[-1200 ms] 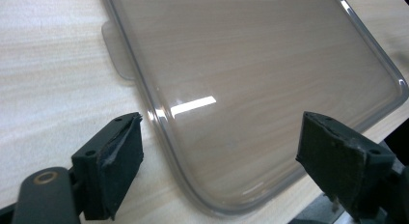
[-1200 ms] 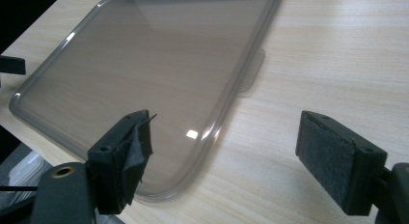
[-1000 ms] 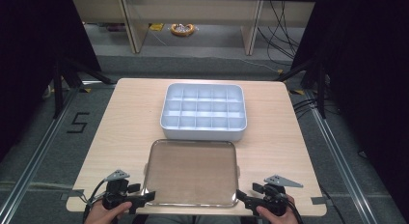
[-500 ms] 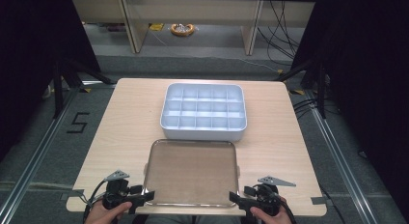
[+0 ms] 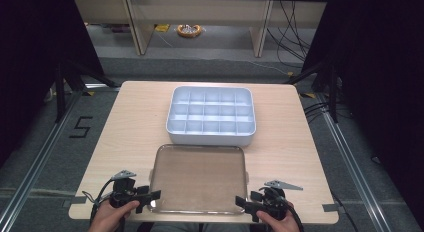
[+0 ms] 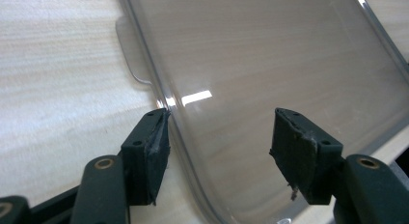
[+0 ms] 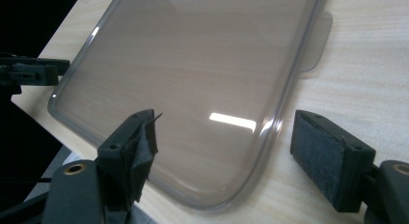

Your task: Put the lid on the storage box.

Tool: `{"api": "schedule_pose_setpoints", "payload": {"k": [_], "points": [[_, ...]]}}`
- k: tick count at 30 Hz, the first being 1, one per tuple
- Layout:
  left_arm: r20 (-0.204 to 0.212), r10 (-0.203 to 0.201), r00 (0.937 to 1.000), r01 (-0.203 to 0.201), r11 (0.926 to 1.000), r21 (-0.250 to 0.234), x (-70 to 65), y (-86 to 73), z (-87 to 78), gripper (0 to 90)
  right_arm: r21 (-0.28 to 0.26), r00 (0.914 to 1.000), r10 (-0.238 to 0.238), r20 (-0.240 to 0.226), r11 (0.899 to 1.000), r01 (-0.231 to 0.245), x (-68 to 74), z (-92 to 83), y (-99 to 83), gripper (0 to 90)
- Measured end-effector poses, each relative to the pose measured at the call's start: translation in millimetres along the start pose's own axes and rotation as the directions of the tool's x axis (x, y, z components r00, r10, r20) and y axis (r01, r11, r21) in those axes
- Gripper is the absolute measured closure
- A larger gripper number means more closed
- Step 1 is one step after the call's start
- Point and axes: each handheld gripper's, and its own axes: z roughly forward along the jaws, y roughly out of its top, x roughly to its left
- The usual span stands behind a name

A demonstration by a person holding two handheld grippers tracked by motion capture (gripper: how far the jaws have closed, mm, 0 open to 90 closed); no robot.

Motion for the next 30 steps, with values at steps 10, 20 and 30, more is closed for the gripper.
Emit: {"api": "schedule_pose_setpoints", "payload": {"k": [10,20,30], "points": [[0.022,-0.016,0.9996,0.015,0.9999,0.007,-4.6,-0.3,2.5,37.3,-0.011,0.9985,0.051,0.019,0.999,-0.051,-4.9,11.7,10.5,26.3],[0.017,0.015,0.9998,-0.015,0.9998,0.01,-6.9,-4.4,0.3,37.5,-0.05,0.9575,0.283,-0.056,0.957,-0.286,-12.4,6.2,3.3,40.9],[0.051,0.031,0.9982,-0.032,0.9994,0.014,-10.1,-7.5,1.2,35.9,-0.057,0.9896,0.088,-0.114,0.994,-0.095,-9.0,-0.4,-1.5,55.4]]}}
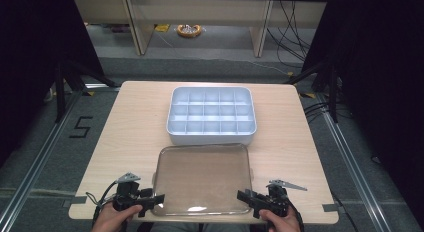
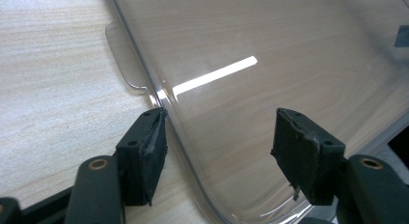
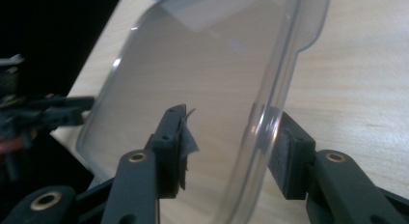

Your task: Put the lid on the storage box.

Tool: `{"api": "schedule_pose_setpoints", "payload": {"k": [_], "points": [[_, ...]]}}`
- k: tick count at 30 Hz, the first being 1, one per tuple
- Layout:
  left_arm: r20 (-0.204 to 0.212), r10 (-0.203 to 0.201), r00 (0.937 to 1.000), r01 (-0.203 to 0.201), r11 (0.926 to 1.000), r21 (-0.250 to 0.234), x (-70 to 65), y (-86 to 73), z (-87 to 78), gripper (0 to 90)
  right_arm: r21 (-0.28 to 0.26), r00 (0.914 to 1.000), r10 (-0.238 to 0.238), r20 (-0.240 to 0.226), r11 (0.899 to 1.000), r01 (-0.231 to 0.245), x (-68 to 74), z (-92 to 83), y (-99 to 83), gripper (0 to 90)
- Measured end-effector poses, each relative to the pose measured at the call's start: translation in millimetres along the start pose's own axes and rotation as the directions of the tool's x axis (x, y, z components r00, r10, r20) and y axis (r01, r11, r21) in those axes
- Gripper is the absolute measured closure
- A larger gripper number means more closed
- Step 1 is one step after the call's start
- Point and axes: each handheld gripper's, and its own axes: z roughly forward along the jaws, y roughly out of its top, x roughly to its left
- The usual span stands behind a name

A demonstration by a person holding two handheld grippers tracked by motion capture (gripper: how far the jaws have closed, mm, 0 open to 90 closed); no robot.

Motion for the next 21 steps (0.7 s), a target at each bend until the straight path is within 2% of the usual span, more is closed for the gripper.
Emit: {"api": "schedule_pose_setpoints", "payload": {"k": [1,2,4,7,10,11,12,13,14,15,16,17,18,20,21], "points": [[0.011,0.0,0.9999,0.0,1.0,0.0,1.4,0.1,-0.3,35.6,-0.005,0.9999,-0.011,-0.007,1.0,0.011,2.3,-2.2,-0.5,55.5],[0.016,-0.002,0.9999,0.002,1.0,0.003,2.2,0.3,-0.5,34.0,-0.031,0.995,-0.098,-0.02,0.995,0.097,5.4,-6.4,0.1,55.5],[0.021,-0.016,0.9996,0.017,0.9999,-0.004,2.9,0.8,-0.1,32.1,-0.038,0.9934,-0.11,-0.034,0.993,0.109,10.3,-9.5,1.4,56.0],[0.0,-0.006,1.0,0.006,0.9999,-0.014,2.9,2.1,1.3,31.2,-0.049,0.9905,-0.128,-0.051,0.991,0.125,16.2,-12.2,2.6,56.8],[-0.005,-0.009,0.9999,0.009,0.9998,-0.018,3.7,3.8,2.7,28.0,-0.07,0.982,-0.181,-0.053,0.982,0.178,20.7,-13.8,3.3,57.2],[-0.006,-0.014,0.9999,0.013,0.9996,-0.023,3.0,4.1,3.4,27.2,-0.058,0.9848,-0.158,-0.072,0.986,0.154,28.4,-18.3,3.2,57.5],[-0.006,-0.014,0.9999,0.013,0.9996,-0.023,3.0,4.1,3.4,26.8,-0.058,0.9848,-0.158,-0.072,0.986,0.154,28.4,-18.3,3.2,57.5],[-0.006,-0.014,0.9999,0.014,0.9996,-0.025,2.9,4.0,3.5,26.8,-0.063,0.981,-0.181,-0.07,0.982,0.177,30.1,-19.9,3.6,57.6],[-0.002,-0.018,0.9998,0.018,0.9995,-0.027,3.2,3.9,3.5,26.4,-0.089,0.9692,-0.235,-0.073,0.969,0.229,29.4,-19.7,5.0,57.7],[-0.002,-0.021,0.9998,0.021,0.9994,-0.027,3.4,4.1,3.5,26.1,-0.095,0.9702,-0.226,-0.088,0.971,0.217,36.9,-22.9,4.0,57.8],[0.0,-0.029,0.9996,0.029,0.9991,-0.03,3.7,4.2,3.6,25.6,-0.117,0.951,-0.302,-0.068,0.949,0.293,34.9,-22.1,5.6,57.9],[0.002,-0.031,0.9995,0.031,0.9991,-0.029,4.6,4.5,3.4,25.2,-0.111,0.9472,-0.309,-0.084,0.948,0.299,36.3,-24.3,5.7,58.2],[0.002,-0.036,0.9994,0.036,0.9988,-0.035,4.6,4.6,3.7,24.8,-0.115,0.9471,-0.306,-0.095,0.948,0.295,37.0,-25.1,5.4,58.3],[0.001,-0.027,0.9996,0.027,0.9991,-0.033,5.0,4.8,3.7,24.8,-0.12,0.9455,-0.313,-0.089,0.946,0.302,37.1,-25.0,4.9,58.2],[-0.01,-0.02,0.9997,0.02,0.9992,-0.035,3.6,5.4,4.8,24.9,-0.114,0.9475,-0.302,-0.106,0.95,0.29,36.9,-25.1,4.2,58.4]]}}
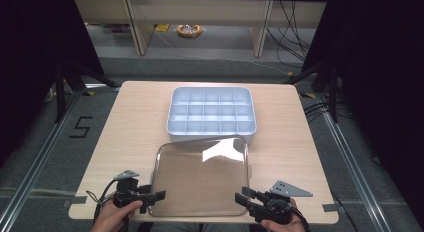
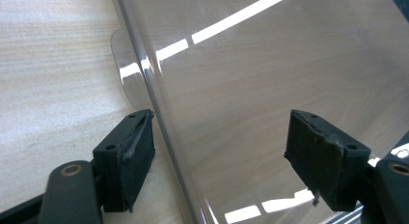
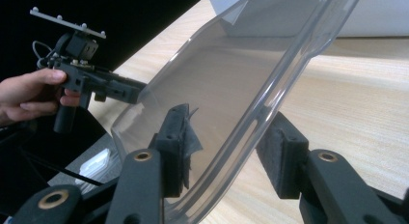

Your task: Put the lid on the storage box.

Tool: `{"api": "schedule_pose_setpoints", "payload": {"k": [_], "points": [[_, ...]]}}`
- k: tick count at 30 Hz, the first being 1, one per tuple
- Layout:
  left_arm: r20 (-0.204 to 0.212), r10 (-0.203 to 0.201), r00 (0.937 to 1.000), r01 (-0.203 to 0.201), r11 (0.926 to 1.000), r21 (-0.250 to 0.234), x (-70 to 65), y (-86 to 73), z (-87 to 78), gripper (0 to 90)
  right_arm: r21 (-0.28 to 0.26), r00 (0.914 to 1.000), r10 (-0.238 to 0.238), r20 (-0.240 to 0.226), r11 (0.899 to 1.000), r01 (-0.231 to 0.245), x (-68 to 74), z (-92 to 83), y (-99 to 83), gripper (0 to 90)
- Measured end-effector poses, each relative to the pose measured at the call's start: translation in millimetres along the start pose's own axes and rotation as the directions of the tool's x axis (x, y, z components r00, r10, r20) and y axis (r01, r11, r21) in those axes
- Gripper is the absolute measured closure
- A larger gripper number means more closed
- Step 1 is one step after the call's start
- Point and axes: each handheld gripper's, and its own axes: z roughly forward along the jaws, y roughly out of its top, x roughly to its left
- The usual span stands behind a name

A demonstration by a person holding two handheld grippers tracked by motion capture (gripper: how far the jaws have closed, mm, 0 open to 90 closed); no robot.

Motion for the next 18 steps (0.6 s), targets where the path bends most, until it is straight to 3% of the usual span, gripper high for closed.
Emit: {"api": "schedule_pose_setpoints", "payload": {"k": [2,3,5,6,7,9,10,11,15,17,18], "points": [[-0.019,0.04,0.999,-0.04,0.9991,0.014,-1.4,0.8,1.1,24.4,0.006,0.9999,-0.01,0.011,1.0,0.01,-2.8,-0.1,-1.0,58.5],[-0.018,0.051,0.9985,-0.051,0.9984,0.023,-0.9,1.2,0.8,23.5,0.006,1.0,0.008,-0.005,1.0,-0.008,-3.0,0.6,-1.7,58.6],[-0.004,0.023,0.9997,-0.023,0.9996,0.014,0.7,2.2,1.1,23.1,0.008,0.9998,0.019,-0.005,1.0,-0.019,-1.5,-0.4,-1.7,58.6],[0.008,-0.011,0.9999,0.011,0.9999,-0.004,0.8,2.4,2.3,22.3,-0.002,0.9998,-0.019,0.004,1.0,0.019,-3.3,0.1,-1.3,58.6],[0.015,-0.023,0.9996,0.023,0.9997,-0.007,1.4,2.8,2.6,21.1,-0.001,0.9999,-0.014,-0.006,1.0,0.014,-2.3,0.2,-1.4,58.6],[0.024,-0.025,0.9994,0.025,0.9996,-0.01,1.8,3.0,3.2,18.5,-0.002,0.9996,-0.023,-0.016,1.0,0.023,0.8,-1.0,-0.7,58.5],[0.027,-0.017,0.9995,0.017,0.9998,-0.007,1.9,2.8,3.0,17.3,0.012,0.9998,0.005,-0.018,1.0,-0.004,4.1,-2.5,-0.6,58.4],[0.027,-0.017,0.9995,0.017,0.9998,-0.007,1.8,2.8,3.0,17.3,-0.001,0.9991,-0.04,-0.016,0.999,0.04,2.6,-2.2,-0.1,58.4],[0.037,-0.023,0.9991,0.023,0.9997,-0.007,3.1,2.9,2.6,16.5,-0.002,0.9977,-0.065,-0.018,0.998,0.065,2.2,-3.3,-1.0,58.2],[0.02,-0.022,0.9996,0.022,0.9996,-0.017,3.4,3.2,2.9,14.7,0.009,0.9985,-0.049,-0.025,0.999,0.05,5.3,-4.7,-0.9,58.3],[0.015,-0.019,0.9997,0.02,0.9996,-0.019,3.5,3.3,3.2,14.5,0.009,0.9967,-0.078,-0.019,0.997,0.079,3.6,-5.3,-0.1,58.3]]}}
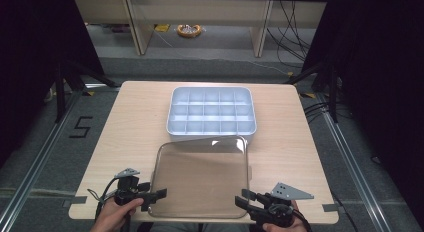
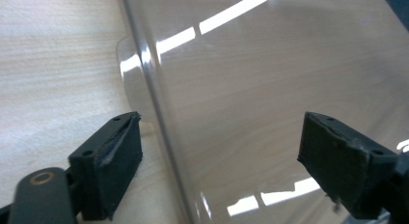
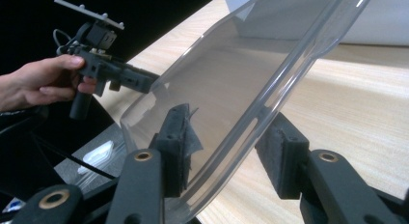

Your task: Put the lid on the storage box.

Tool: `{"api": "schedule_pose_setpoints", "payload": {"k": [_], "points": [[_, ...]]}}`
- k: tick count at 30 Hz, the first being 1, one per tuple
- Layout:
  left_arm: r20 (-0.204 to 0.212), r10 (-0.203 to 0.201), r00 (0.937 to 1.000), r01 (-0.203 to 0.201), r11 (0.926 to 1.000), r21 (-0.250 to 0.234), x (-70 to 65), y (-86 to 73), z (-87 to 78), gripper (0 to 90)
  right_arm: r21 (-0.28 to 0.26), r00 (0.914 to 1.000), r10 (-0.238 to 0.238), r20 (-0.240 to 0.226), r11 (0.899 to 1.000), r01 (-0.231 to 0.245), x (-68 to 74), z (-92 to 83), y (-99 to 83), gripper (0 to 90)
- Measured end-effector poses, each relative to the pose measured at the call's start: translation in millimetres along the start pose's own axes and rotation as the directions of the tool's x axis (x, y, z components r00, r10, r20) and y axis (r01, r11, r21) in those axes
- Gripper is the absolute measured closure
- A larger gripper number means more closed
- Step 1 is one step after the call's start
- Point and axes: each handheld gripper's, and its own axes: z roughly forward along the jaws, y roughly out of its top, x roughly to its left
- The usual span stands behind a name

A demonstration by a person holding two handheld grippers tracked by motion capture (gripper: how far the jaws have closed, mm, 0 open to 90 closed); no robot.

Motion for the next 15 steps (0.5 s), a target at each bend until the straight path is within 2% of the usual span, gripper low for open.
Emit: {"api": "schedule_pose_setpoints", "payload": {"k": [1,4,5,6,7,8,9,10,11,12,13,14,15], "points": [[-0.009,0.006,0.9999,-0.006,1.0,-0.006,0.1,0.2,0.5,14.6,0.002,0.9999,-0.014,0.005,1.0,0.014,-0.6,-0.4,-0.1,58.3],[-0.002,0.004,1.0,-0.004,1.0,-0.004,1.3,1.0,0.7,14.7,0.018,0.9999,-0.01,0.004,1.0,0.01,-0.6,-1.2,-1.1,58.5],[0.003,0.002,1.0,-0.002,1.0,-0.004,1.6,1.4,1.0,14.8,0.004,0.9994,-0.035,0.005,0.999,0.035,-1.4,0.3,-2.0,58.5],[0.023,-0.02,0.9995,0.02,0.9998,-0.007,1.5,1.7,1.7,15.2,0.028,0.997,-0.071,0.033,0.997,0.07,-1.4,-0.6,-2.0,59.3],[0.076,-0.057,0.9955,0.057,0.9984,0.006,3.4,1.9,1.8,18.0,0.03,0.9981,-0.058,0.021,0.998,0.057,-0.8,-0.8,-2.4,59.9],[0.076,-0.057,0.9955,0.057,0.9984,0.006,3.4,1.9,1.8,21.0,0.031,0.998,-0.06,0.021,0.998,0.059,-1.3,-0.8,-2.8,59.8],[0.092,-0.074,0.9929,0.074,0.9972,0.01,3.1,1.1,2.1,24.8,0.032,0.9987,-0.047,0.016,0.998,0.047,-1.4,-1.0,-3.3,59.8],[0.095,-0.073,0.9928,0.071,0.9972,0.022,3.7,0.8,1.1,24.8,0.032,0.9987,-0.047,0.016,0.998,0.047,-1.4,-1.0,-3.3,59.8],[0.085,-0.08,0.9932,0.079,0.9968,0.014,2.6,0.6,0.7,27.1,0.032,0.999,-0.044,0.006,0.999,0.043,-4.1,0.3,-3.8,59.7],[0.08,-0.076,0.9939,0.075,0.9971,0.013,2.9,0.7,-0.7,32.6,0.044,0.9986,-0.039,0.036,0.998,0.037,-9.2,0.0,-5.7,59.7],[0.083,-0.08,0.9934,0.08,0.9968,0.003,3.9,0.9,-2.7,37.5,0.067,0.9978,0.01,0.066,0.998,-0.014,-9.6,-0.7,-7.0,59.8],[0.086,-0.088,0.9924,0.089,0.9959,-0.011,4.8,1.2,-4.6,41.2,0.072,0.9977,0.022,0.065,0.997,-0.026,-13.1,0.4,-8.6,60.4],[0.082,-0.06,0.9948,0.061,0.9981,-0.007,6.6,1.7,-8.0,43.7,0.087,0.9968,0.004,0.08,0.996,-0.011,-16.7,0.8,-9.1,61.1]]}}
